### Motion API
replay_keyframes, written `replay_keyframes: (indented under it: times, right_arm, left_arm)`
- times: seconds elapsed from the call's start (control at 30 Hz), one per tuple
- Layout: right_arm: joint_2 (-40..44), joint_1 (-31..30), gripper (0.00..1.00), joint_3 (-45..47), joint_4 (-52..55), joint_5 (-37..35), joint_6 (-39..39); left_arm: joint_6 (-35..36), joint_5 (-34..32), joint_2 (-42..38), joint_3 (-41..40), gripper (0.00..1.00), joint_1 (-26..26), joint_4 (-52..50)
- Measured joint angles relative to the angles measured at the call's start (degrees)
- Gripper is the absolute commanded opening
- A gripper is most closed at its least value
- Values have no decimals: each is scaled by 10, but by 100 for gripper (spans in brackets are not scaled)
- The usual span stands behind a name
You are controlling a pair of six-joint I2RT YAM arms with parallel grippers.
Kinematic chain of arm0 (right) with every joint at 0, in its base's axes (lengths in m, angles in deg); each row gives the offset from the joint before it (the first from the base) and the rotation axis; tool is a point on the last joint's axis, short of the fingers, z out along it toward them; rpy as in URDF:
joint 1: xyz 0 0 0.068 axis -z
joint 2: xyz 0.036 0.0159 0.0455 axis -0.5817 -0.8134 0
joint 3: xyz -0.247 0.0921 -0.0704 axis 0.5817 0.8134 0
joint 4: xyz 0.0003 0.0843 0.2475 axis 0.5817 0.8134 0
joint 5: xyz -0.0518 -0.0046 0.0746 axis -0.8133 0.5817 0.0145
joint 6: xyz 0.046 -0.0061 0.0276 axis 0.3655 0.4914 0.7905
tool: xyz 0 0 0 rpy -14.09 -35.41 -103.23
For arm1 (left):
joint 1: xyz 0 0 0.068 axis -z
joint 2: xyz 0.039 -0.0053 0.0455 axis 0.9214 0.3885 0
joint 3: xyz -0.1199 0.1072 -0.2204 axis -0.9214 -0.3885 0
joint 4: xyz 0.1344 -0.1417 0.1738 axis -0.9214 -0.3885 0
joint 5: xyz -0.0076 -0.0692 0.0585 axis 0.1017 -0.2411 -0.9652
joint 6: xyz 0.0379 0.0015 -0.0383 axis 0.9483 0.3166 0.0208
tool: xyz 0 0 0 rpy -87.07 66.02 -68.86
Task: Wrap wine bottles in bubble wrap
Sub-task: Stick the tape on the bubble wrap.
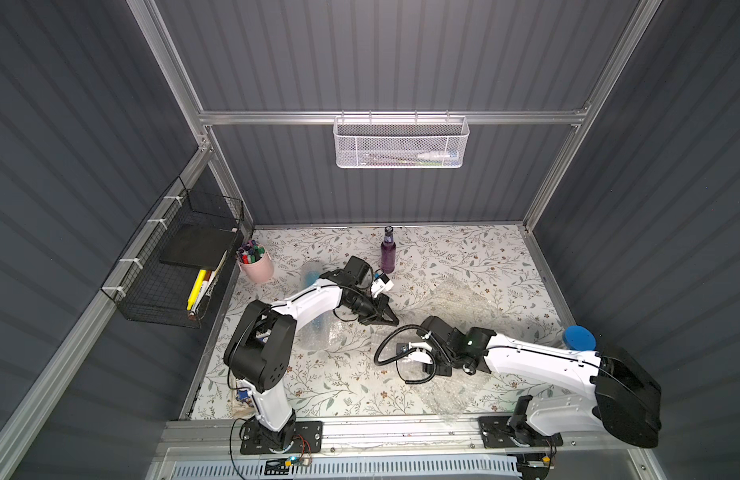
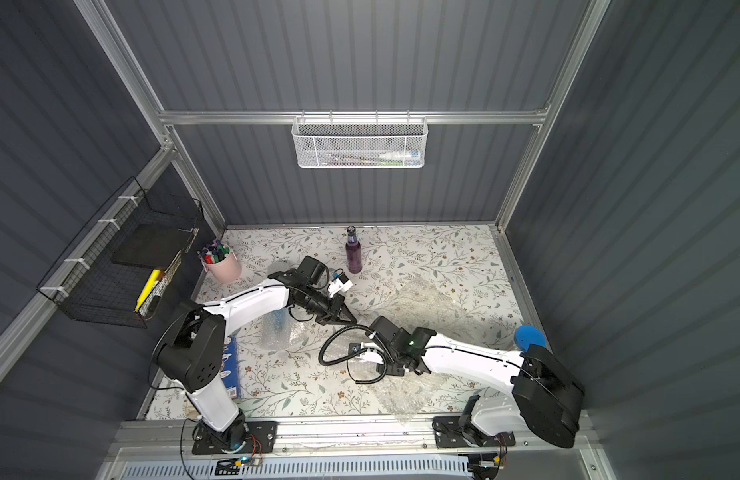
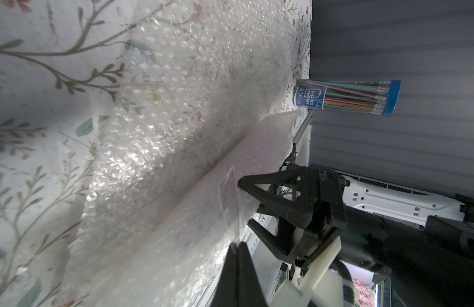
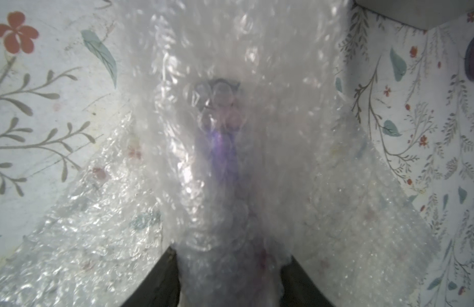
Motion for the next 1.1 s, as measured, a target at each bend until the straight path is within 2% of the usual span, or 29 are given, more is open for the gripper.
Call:
replay_keyframes:
  times: [0.3,0.5,0.77,1.0,1.1]
  right_arm:
    - [15,-40,51,23,-21,-56,14]
    - [17,-52,51,25,-22,-71,23]
    - [18,-60,52,27,-23,-85,32]
    - [18,-62,52,27,-23,-90,36]
    - [18,-62,55,27,-23,-91,40]
  left_arm:
    - [-124,23,12,-31,0,74,132]
    - [-188,26,18,-72,0,98,208]
    - [-230,9,21,-113,0,112,253]
    - [-232,-9,21,-123,0,119,253]
    - [-224,-20,24,-124,0,120,237]
